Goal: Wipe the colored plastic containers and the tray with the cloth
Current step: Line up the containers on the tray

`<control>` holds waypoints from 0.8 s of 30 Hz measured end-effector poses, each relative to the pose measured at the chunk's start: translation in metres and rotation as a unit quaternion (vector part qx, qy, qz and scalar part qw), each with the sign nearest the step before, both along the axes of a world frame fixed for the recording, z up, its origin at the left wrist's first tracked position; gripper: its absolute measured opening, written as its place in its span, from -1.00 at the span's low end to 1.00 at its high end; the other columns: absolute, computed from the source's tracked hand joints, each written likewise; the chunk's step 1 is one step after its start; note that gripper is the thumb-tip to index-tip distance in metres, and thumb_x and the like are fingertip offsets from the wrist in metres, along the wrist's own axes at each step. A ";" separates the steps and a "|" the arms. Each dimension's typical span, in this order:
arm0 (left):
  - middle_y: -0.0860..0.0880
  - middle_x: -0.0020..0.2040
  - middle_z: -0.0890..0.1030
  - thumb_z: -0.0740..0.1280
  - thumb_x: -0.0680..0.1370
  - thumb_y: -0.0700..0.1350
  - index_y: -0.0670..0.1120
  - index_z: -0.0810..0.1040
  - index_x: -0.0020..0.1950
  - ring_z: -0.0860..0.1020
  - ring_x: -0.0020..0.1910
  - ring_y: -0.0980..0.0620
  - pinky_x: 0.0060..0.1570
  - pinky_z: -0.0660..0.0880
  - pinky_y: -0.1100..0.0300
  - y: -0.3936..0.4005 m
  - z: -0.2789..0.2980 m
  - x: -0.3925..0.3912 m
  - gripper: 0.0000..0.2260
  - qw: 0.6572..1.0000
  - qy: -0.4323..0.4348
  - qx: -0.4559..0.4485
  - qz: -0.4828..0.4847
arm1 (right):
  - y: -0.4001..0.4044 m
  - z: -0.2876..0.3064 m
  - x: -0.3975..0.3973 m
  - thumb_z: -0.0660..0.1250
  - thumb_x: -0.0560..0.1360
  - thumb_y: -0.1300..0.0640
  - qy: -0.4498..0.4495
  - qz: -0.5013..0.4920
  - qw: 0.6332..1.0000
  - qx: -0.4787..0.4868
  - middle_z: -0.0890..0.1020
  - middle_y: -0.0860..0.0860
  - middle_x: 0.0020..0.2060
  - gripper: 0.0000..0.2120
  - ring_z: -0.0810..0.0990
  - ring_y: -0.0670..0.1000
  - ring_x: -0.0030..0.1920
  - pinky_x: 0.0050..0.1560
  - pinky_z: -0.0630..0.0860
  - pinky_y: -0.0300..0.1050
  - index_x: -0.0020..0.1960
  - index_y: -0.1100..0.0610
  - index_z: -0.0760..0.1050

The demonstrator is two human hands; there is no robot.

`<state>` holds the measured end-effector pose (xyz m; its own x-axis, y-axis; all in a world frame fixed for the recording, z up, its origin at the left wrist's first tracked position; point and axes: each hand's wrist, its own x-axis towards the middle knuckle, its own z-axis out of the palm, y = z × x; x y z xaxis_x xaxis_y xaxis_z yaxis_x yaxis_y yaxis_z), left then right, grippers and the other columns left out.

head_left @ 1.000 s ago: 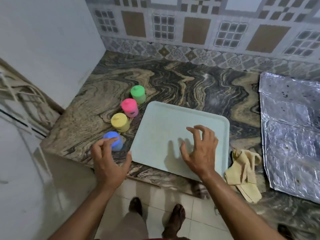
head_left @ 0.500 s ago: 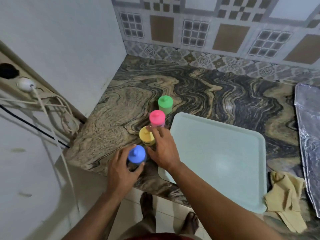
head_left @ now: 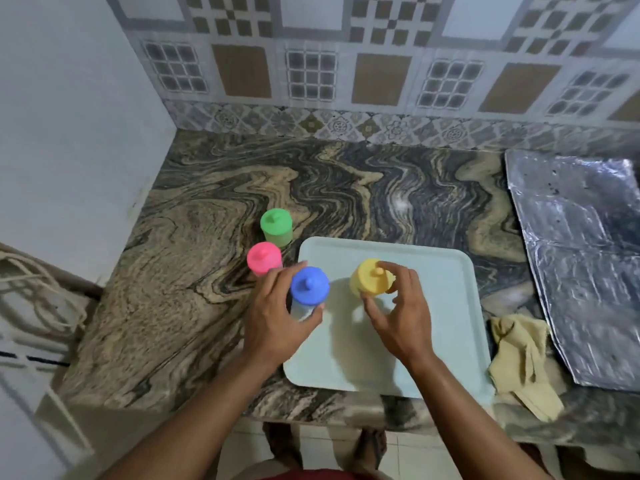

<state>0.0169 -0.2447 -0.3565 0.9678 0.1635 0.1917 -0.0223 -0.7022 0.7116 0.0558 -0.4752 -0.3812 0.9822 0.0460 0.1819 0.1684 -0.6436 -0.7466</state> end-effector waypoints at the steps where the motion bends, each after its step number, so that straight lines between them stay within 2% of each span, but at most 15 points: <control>1: 0.01 0.22 0.62 0.61 0.34 -0.05 -0.04 0.56 0.40 0.58 0.23 -0.03 0.30 0.45 0.18 -0.015 -0.002 0.014 -0.37 1.000 0.000 0.000 -0.021 | -0.021 0.000 0.005 0.59 0.48 0.12 0.006 -0.027 1.000 -0.006 0.54 -0.07 0.15 -0.48 0.58 0.02 0.05 -0.06 0.50 -0.13 0.37 0.00 0.50; 3: 0.03 0.21 0.62 0.58 0.35 -0.02 -0.02 0.56 0.40 0.60 0.20 -0.05 0.28 0.49 0.10 -0.043 -0.006 0.039 -0.37 0.999 0.015 -0.006 -0.052 | -0.055 -0.001 0.016 0.59 0.47 0.15 0.017 -0.072 0.997 -0.020 0.52 -0.05 0.14 -0.49 0.58 0.06 0.04 -0.06 0.46 -0.15 0.36 0.00 0.50; 7: 0.03 0.23 0.61 0.56 0.35 0.01 0.02 0.56 0.38 0.58 0.20 -0.10 0.25 0.50 0.06 -0.103 -0.013 0.080 -0.40 0.993 0.058 -0.006 -0.100 | -0.109 -0.004 0.036 0.59 0.45 0.19 0.047 -0.127 0.990 -0.050 0.56 0.09 0.17 -0.46 0.59 0.19 0.08 0.02 0.50 0.00 0.37 0.07 0.49; 11: -0.01 0.20 0.61 0.54 0.35 0.00 0.01 0.57 0.34 0.59 0.18 -0.13 0.22 0.53 -0.02 -0.141 -0.019 0.108 -0.44 0.989 0.071 0.015 -0.129 | -0.135 -0.005 0.049 0.60 0.45 0.18 0.055 -0.124 0.988 -0.067 0.56 0.13 0.18 -0.44 0.59 0.15 0.11 -0.03 0.39 -0.19 0.39 0.12 0.48; 16: -0.01 0.18 0.60 0.54 0.37 0.01 0.02 0.55 0.34 0.58 0.18 -0.10 0.21 0.52 0.02 -0.160 -0.022 0.121 -0.46 0.988 0.070 0.042 -0.134 | -0.140 -0.005 0.058 0.59 0.44 0.13 0.060 -0.123 0.989 -0.055 0.54 0.07 0.18 -0.42 0.60 0.13 0.10 0.02 0.54 -0.04 0.39 0.07 0.48; 20: -0.01 0.27 0.54 0.55 0.35 0.07 0.06 0.46 0.45 0.55 0.28 -0.12 0.28 0.50 -0.03 -0.161 -0.021 0.123 -0.32 0.985 0.097 0.042 -0.140 | -0.141 -0.003 0.056 0.61 0.41 0.09 0.072 -0.121 0.988 -0.060 0.52 0.07 0.23 -0.34 0.60 0.15 0.18 0.05 0.51 -0.09 0.44 0.06 0.45; 22: 0.01 0.33 0.46 0.58 0.32 0.12 0.13 0.36 0.53 0.52 0.33 -0.10 0.32 0.49 -0.02 -0.156 -0.018 0.120 -0.19 0.981 0.118 0.039 -0.149 | -0.142 0.000 0.053 0.62 0.39 -0.01 0.060 -0.121 0.989 -0.064 0.51 0.08 0.24 -0.28 0.53 0.11 0.25 0.20 0.55 0.02 0.47 0.08 0.43; 24: 0.03 0.34 0.42 0.58 0.33 0.18 0.18 0.32 0.56 0.52 0.32 -0.06 0.28 0.51 0.02 -0.145 -0.013 0.112 -0.16 0.982 0.111 0.039 -0.150 | -0.140 0.008 0.050 0.57 0.39 -0.12 0.016 -0.139 0.988 -0.062 0.50 0.09 0.22 -0.26 0.49 0.10 0.26 0.29 0.54 0.15 0.47 0.11 0.43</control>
<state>0.1292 -0.3896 -0.3694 0.9895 -0.1421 -0.0283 -0.0872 -0.7399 0.6671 0.1060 -0.6150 -0.3735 0.9654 -0.2060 0.1597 -0.0501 -0.7480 -0.6618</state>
